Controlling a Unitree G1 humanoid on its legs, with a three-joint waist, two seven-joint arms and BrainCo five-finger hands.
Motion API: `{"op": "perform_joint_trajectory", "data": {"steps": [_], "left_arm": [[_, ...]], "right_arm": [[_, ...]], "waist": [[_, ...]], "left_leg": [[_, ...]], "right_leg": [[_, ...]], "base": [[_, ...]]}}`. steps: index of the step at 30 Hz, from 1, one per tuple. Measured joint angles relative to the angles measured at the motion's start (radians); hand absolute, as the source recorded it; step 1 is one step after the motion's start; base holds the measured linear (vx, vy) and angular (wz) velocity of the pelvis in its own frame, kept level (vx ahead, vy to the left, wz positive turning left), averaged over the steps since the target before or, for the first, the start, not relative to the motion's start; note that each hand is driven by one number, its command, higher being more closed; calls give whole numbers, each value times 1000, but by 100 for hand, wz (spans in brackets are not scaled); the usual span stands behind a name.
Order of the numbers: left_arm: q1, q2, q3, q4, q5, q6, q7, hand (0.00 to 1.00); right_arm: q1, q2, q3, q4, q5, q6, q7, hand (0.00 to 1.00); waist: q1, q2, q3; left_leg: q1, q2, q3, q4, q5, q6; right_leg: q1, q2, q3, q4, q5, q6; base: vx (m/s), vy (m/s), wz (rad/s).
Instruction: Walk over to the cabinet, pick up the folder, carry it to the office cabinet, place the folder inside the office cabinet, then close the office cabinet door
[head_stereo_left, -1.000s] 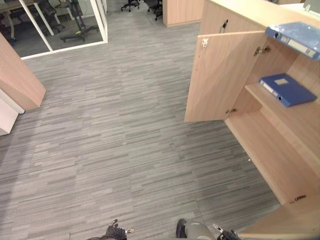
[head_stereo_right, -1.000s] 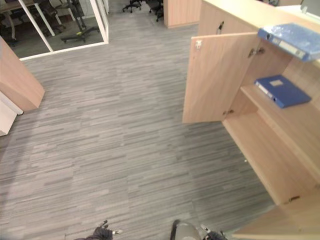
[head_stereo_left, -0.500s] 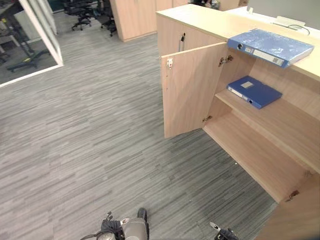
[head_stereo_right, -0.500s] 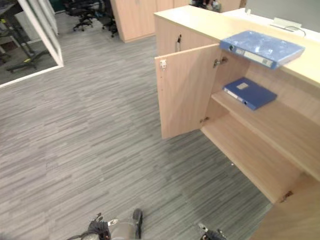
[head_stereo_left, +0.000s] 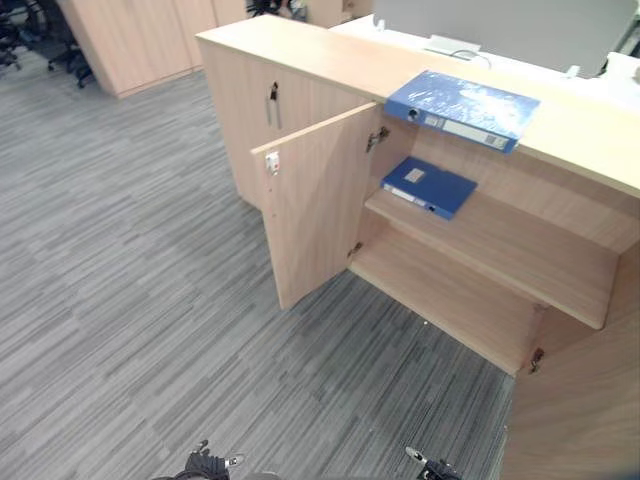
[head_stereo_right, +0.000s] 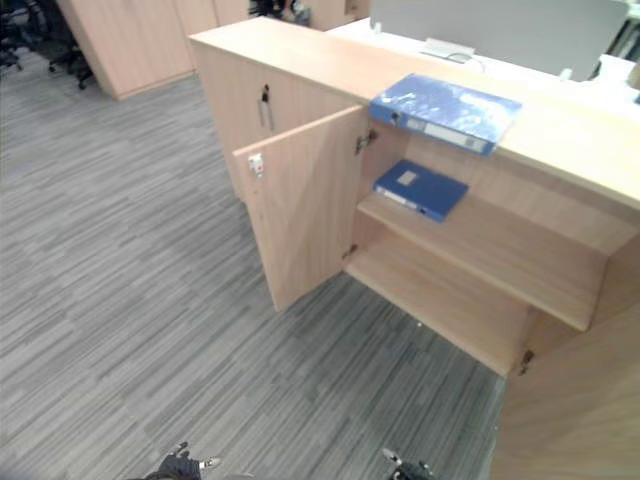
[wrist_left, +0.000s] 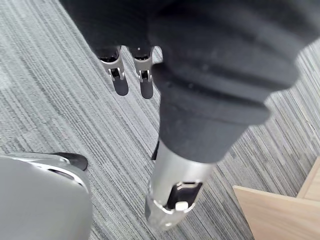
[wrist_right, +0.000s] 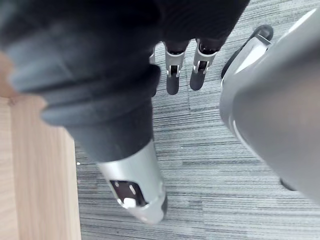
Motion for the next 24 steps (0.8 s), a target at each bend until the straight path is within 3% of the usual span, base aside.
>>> {"op": "perform_joint_trajectory", "data": {"steps": [2,4,5,6,8,9,11,14,17,20,21,23,24], "left_arm": [[1,-8,-10,8,-10,1,0,0],[-9,-21,-24,29,-14,1,-1,0],[-10,-25,-28,30,-15,1,-1,0],[-16,-28,-19,24,-15,-2,-4,0],[-19,-70,-3,36,-9,1,-5,0],[-20,-80,6,33,-6,1,-4,0],[-40,-86,27,36,16,3,-5,0],[-50,-97,59,33,37,3,-6,0],[-45,-100,73,33,37,3,-7,0],[-15,-109,119,-17,37,3,-10,0],[2,-112,145,-38,37,4,-12,0],[16,-116,174,-77,32,3,-14,0],[18,-115,174,-92,31,1,-14,0]], "right_arm": [[6,-5,20,-23,0,-1,-1,0],[20,-12,52,-44,0,-2,-2,0],[30,-9,56,-49,1,-2,-2,0],[53,-4,54,-49,4,-4,-2,0],[57,-35,42,-53,4,-7,-4,0],[55,-38,42,-54,4,-7,-4,0],[51,-35,51,-52,1,-5,-2,0],[53,-33,45,-52,0,-2,-1,0],[56,-26,26,-52,1,-2,0,0],[64,-11,-4,-54,3,-2,2,0],[67,-7,-1,-63,4,-1,3,0],[79,-5,22,-81,5,-1,2,0],[81,-8,56,-87,4,-1,0,0]], "waist": [[-24,9,4],[-37,17,11],[-43,11,17],[-47,-4,30],[-47,51,37],[-47,57,40],[-41,55,47],[-50,47,52],[-61,42,53],[-67,41,46],[-66,43,46],[-55,45,44],[-40,41,42]], "left_leg": [[65,27,3,-56,-8,-6],[91,60,8,-65,-19,-28],[103,63,6,-64,-30,-49],[124,51,-2,-60,-55,-90],[135,75,-5,-71,-60,-98],[136,74,-2,-79,-56,-98],[162,92,19,-118,-22,-105],[173,88,24,-135,8,-104],[186,92,20,-115,6,-109],[87,144,9,154,-35,-172],[-6,183,-4,374,-32,-181],[-127,253,-41,692,82,-189],[-174,267,-53,810,64,-171]], "right_leg": [[-110,37,-120,100,-127,-14],[-181,74,-207,32,-156,-17],[-198,80,-226,-72,-142,-8],[-184,82,-234,-211,-10,-26],[-140,129,-250,-258,-1,-28],[-139,139,-252,-260,-1,-28],[-139,164,-268,-255,-9,-42],[-131,159,-283,-259,-21,-56],[-106,160,-292,-275,-55,-60],[-22,183,-313,-370,-63,-68],[17,206,-312,-407,-60,-72],[93,254,-295,-446,-42,-102],[130,268,-268,-465,-45,-119]], "base": [[97,-95,-40],[143,-210,-7],[195,-299,6],[242,-289,3],[241,-185,-13],[179,-96,-18],[139,-117,-14],[79,-61,-3],[21,-20,9],[82,-52,4],[188,-72,-20],[220,-51,-34],[203,20,-42]]}}
